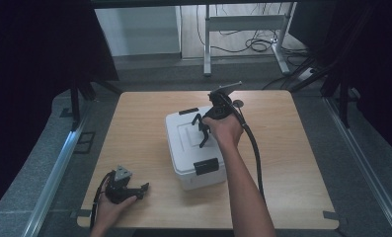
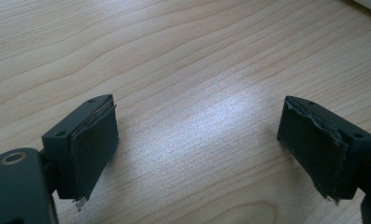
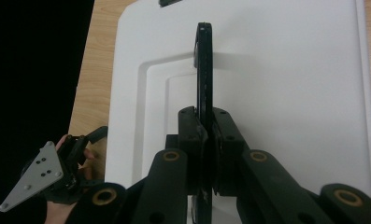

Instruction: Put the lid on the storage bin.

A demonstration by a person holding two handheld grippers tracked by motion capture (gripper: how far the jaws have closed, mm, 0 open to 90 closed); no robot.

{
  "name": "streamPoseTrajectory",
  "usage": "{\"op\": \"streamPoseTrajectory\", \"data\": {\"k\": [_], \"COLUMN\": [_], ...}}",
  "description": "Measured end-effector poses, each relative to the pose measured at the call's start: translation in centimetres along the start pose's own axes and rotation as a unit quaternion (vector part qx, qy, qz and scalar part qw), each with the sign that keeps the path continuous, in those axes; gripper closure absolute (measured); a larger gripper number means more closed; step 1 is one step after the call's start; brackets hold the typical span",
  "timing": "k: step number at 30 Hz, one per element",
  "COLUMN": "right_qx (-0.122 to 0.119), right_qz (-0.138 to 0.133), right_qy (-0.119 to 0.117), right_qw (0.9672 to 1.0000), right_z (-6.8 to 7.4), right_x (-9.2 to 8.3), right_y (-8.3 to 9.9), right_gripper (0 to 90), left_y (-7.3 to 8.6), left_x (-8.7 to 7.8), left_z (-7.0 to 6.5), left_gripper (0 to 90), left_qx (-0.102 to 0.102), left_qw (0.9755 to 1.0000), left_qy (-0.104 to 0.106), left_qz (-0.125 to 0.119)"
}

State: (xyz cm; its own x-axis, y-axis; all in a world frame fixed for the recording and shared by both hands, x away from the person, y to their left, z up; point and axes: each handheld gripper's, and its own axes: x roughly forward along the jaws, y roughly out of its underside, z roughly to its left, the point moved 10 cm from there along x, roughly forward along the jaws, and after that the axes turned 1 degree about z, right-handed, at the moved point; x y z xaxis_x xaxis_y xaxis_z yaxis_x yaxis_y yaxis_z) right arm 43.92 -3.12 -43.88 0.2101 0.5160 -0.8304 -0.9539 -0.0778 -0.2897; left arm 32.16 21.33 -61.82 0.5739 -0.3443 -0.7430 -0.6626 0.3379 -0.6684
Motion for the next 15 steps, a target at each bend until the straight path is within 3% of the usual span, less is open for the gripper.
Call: {"op": "streamPoseTrajectory", "data": {"k": [5,15], "right_qx": [0.004,-0.005], "right_qz": [-0.004,0.001], "right_qy": [-0.008,-0.001], "right_qw": [1.0000,1.0000], "right_z": [-0.17,0.30], "right_x": [0.07,-0.66], "right_y": [0.01,0.37], "right_gripper": [84.5,84.1], "left_y": [0.00,0.00], "left_x": [0.00,0.00], "left_z": [0.01,0.02], "left_gripper": [12.5,12.4], "left_qx": [0.001,0.001], "left_qw": [1.0000,1.0000], "left_qy": [0.000,0.000], "left_qz": [0.000,0.000]}}
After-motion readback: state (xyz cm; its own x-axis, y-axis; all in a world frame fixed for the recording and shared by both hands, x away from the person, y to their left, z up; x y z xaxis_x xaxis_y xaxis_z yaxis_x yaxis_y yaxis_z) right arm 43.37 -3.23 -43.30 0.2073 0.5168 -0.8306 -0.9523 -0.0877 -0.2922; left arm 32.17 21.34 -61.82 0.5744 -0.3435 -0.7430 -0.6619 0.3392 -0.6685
